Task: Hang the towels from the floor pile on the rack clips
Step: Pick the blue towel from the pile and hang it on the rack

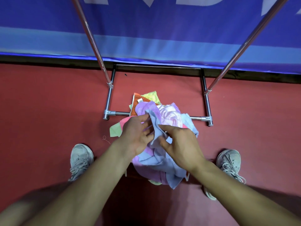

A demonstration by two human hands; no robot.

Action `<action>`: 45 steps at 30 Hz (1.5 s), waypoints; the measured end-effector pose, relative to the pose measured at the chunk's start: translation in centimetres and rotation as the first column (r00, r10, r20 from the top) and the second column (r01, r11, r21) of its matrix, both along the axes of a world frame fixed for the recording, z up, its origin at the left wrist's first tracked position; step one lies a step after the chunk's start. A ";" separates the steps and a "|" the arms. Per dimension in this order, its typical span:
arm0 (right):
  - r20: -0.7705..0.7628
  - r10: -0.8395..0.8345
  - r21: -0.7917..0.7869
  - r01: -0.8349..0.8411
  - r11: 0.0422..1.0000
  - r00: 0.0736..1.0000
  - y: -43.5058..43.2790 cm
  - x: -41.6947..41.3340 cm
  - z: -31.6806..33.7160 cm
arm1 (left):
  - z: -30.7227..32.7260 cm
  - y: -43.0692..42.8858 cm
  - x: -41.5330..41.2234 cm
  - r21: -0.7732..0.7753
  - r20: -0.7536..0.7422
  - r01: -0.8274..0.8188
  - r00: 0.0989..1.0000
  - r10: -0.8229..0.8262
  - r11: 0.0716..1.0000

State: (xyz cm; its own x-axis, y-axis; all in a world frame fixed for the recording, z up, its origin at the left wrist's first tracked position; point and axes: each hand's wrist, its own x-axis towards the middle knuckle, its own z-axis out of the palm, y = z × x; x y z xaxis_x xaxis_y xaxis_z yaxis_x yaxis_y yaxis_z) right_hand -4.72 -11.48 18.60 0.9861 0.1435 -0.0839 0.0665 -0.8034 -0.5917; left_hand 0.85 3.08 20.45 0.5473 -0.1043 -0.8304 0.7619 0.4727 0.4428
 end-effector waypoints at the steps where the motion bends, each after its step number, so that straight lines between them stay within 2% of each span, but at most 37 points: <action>1: 0.001 -0.001 0.003 0.001 1.000 1.000 -0.1 0.1 0.1 | 0.2 0.0 0.0 -0.019 0.009 0.001 1.000 -0.001 1.000; 6: -0.011 0.048 0.107 -0.047 0.993 0.999 -0.8 0.3 0.2 | 0.5 -0.1 -0.2 -0.115 0.072 -0.017 0.997 0.026 0.993; 11: 0.019 -0.042 0.077 0.041 0.996 0.999 -1.0 0.4 -0.3 | 0.9 0.0 -0.3 -0.157 0.144 0.038 0.989 -0.015 0.987; 17: 0.058 -0.055 0.076 0.050 0.996 0.997 -1.5 1.1 0.5 | 0.7 0.1 -0.4 -0.066 0.224 0.108 0.970 -0.091 0.992; 19: 0.048 -0.067 0.050 0.064 0.997 0.997 -1.8 1.4 0.9 | 0.5 0.0 -0.5 0.073 0.306 0.154 0.937 -0.169 0.985; 20: 0.039 -0.068 0.046 0.067 0.997 0.997 -2.1 1.6 1.0 | 0.3 0.3 -0.6 0.245 0.381 0.183 0.885 -0.268 0.952; 21: 0.027 -0.059 0.059 0.058 0.997 0.998 -2.3 1.7 1.2 | -0.1 0.7 -0.7 0.482 0.453 0.192 0.781 -0.431 0.855; 22: 0.014 -0.040 0.091 0.039 0.995 0.999 -2.4 1.8 1.2 | -0.6 1.3 -0.7 0.711 0.458 0.159 0.636 -0.622 0.685; 23: -0.004 -0.020 0.139 0.020 0.990 1.000 -2.5 1.8 1.3 | -0.9 1.8 -0.7 0.858 0.397 0.095 0.500 -0.769 0.504; 24: -0.022 0.001 0.198 0.004 0.980 1.000 -2.6 1.9 1.4 | -1.1 2.1 -0.8 0.922 0.326 0.058 0.415 -0.849 0.383; 25: -0.037 0.020 0.256 -0.009 0.967 0.999 -2.6 1.9 1.5 | -1.3 2.5 -0.7 0.946 0.273 0.062 0.373 -0.887 0.317; 28: -0.059 0.064 0.383 -0.037 0.923 0.996 -2.8 2.0 2.0 | -1.8 3.0 -0.4 0.957 0.177 0.157 0.352 -0.919 0.244; 31: -0.074 0.058 0.436 -0.020 0.900 0.996 -3.2 2.0 2.4 | -1.8 3.3 0.0 0.946 0.179 0.195 0.355 -0.918 0.260; 35: -0.126 0.004 0.510 0.061 0.858 0.992 -4.0 2.1 2.6 | -1.4 3.1 -0.1 0.806 0.286 0.390 0.401 -0.870 0.445; 36: -0.138 0.008 0.526 0.066 0.848 0.990 -4.1 2.1 2.7 | -1.3 3.0 -0.5 0.765 0.300 0.446 0.392 -0.869 0.465; 39: -0.158 0.002 0.547 0.086 0.833 0.988 -4.3 2.1 2.7 | -1.8 2.4 -1.2 0.760 0.285 0.497 0.325 -0.902 0.419; 45: -0.176 -0.002 0.524 0.095 0.847 0.984 -4.6 2.2 2.3 | -1.7 2.3 -1.0 0.814 0.269 0.410 0.362 -0.893 0.411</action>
State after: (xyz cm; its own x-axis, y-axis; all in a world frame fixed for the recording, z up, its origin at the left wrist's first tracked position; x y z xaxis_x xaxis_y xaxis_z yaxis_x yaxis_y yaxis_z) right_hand -2.50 -16.06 20.94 0.9719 0.1644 -0.1686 -0.0988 -0.3653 -0.9256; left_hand -0.12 5.37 18.76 0.8505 -0.3785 -0.3653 0.0988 -0.5672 0.8177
